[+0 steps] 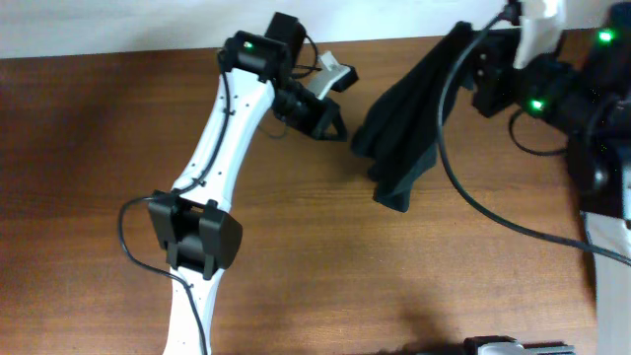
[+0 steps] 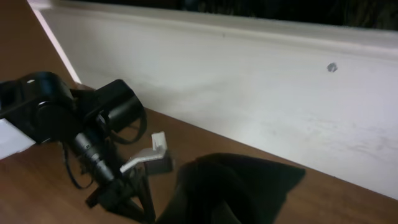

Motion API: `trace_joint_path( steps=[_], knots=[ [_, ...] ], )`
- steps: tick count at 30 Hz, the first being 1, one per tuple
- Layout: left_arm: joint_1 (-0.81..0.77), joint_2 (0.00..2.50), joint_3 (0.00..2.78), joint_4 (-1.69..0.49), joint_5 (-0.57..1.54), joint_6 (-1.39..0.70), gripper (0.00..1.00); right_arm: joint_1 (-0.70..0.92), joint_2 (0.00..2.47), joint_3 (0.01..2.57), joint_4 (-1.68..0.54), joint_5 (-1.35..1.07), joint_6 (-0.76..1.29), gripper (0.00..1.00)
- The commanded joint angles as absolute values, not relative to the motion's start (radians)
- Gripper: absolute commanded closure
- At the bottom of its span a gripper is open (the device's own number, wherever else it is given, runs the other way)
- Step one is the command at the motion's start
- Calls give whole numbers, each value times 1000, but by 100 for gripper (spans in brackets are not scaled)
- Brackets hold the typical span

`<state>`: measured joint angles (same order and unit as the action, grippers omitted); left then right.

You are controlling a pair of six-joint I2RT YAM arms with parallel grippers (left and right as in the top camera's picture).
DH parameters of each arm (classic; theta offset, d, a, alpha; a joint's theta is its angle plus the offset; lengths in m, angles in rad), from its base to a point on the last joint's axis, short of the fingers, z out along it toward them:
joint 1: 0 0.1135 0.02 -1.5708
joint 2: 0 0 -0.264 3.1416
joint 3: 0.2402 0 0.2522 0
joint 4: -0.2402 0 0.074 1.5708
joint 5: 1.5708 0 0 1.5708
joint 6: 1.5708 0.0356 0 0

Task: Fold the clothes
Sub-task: 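Reach the left gripper to the shirt held by the right gripper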

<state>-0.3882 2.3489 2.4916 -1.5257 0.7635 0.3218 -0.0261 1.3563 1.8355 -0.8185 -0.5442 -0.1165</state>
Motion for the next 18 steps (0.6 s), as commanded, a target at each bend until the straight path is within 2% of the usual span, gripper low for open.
trace_joint_path(
  steps=[1,3,5,6,8,18],
  knots=[
    [-377,2360,2490,-1529,783,331,92,-55,1325,1851,-819,-665,-126,96],
    [-382,2360,2490,-1527,782,331,52,-55,1328,1851,-819,-682,-125,96],
    [-395,2360,2489,-1520,781,332,30,-55,1328,1851,-816,-682,-125,96],
    [-400,2360,2489,-1514,782,336,26,-55,1328,1851,-814,-682,-123,96],
    [-412,2360,2489,-1500,782,336,21,-55,1328,1851,-810,-682,-122,96],
    [-449,2362,2481,-1480,901,347,20,-55,1328,1851,-779,-682,-114,96]
  ],
)
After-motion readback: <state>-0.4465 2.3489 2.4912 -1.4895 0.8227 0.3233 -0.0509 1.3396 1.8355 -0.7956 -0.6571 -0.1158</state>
